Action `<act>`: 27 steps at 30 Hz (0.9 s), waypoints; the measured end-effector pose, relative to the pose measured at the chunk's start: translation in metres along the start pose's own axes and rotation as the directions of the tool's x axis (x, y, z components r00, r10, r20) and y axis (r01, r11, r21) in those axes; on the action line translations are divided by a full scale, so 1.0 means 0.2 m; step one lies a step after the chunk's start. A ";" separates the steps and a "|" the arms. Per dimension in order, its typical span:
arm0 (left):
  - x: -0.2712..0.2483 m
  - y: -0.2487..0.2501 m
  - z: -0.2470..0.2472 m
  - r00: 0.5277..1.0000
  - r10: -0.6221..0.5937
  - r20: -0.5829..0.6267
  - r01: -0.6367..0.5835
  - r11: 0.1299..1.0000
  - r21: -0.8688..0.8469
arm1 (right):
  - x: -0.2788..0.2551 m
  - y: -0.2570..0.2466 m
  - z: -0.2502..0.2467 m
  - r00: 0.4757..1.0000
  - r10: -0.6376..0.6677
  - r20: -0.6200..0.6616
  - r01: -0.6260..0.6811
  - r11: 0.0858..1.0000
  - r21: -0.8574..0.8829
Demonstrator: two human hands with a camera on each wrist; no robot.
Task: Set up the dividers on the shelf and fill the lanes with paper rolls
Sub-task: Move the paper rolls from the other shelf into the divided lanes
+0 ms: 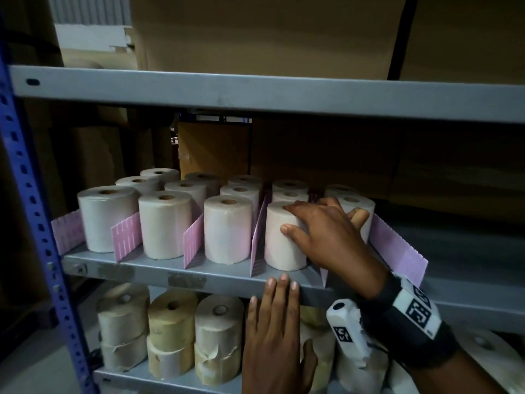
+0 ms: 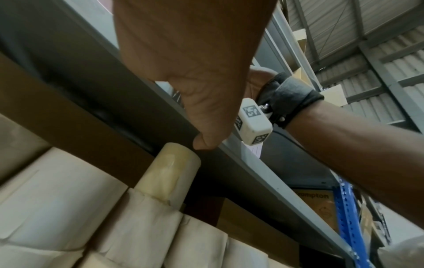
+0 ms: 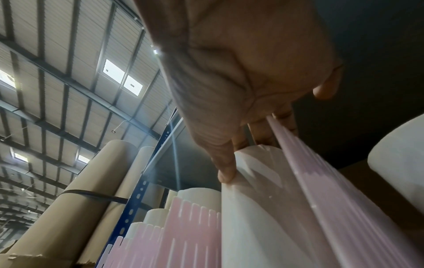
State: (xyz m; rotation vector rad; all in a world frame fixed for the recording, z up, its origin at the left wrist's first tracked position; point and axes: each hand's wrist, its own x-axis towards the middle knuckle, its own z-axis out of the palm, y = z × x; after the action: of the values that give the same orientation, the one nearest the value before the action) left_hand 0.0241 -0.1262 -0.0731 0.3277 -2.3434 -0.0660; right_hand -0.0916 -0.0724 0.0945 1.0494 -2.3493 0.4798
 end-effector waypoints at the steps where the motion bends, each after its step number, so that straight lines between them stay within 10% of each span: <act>1: -0.01 0.00 0.01 1.000 0.007 -0.001 -0.007 1.000 -0.013 | 0.00 0.00 0.00 1.000 0.008 0.014 -0.009 1.000 0.008; 13: -0.04 -0.04 -0.09 0.983 0.084 0.162 -0.073 0.995 -0.074 | 0.01 0.06 -0.06 0.983 -0.014 0.183 0.008 1.000 0.029; 17: -0.09 -0.08 -0.19 0.956 0.080 0.282 -0.044 0.990 -0.134 | -0.17 0.09 -0.14 0.998 -0.053 -0.019 0.054 0.993 0.108; 27: -0.36 0.17 -0.33 0.995 0.057 0.078 -0.001 0.816 -0.579 | -0.97 0.34 -0.34 0.967 0.244 -0.071 -0.238 0.967 0.094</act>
State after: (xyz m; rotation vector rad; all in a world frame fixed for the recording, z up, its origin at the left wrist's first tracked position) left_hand 0.1124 -0.0723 -0.0707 -0.0198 -2.2822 -0.7818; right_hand -0.0122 0.1174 0.0292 0.7657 -2.4118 0.7051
